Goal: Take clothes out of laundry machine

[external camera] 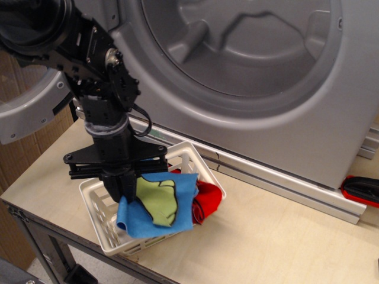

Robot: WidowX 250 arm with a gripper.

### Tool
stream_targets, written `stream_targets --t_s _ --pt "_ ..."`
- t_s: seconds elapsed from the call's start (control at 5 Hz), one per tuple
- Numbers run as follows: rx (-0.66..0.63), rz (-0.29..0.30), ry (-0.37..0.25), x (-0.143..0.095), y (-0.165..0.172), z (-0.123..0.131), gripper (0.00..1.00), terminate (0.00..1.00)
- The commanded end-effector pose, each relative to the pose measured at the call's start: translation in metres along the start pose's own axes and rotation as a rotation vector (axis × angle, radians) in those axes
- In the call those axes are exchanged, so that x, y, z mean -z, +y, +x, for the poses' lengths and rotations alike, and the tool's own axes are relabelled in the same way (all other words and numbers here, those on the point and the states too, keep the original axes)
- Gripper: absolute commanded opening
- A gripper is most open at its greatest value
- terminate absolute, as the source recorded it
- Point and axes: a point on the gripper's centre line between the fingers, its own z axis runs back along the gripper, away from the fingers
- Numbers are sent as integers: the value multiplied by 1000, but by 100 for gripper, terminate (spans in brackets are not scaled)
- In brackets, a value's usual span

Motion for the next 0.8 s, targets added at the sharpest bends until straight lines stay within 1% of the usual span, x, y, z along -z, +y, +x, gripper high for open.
stream_targets --t_s 0.0,0.2,0.4,0.6 --pt "5 -45 -78 -39 -26 17 100 0" --pt "-27 -27 -32 -63 -29 17 100 0" --pt "-51 1 -44 -90 -36 20 100 0" --pt "-32 12 -86 -117 -46 27 100 0"
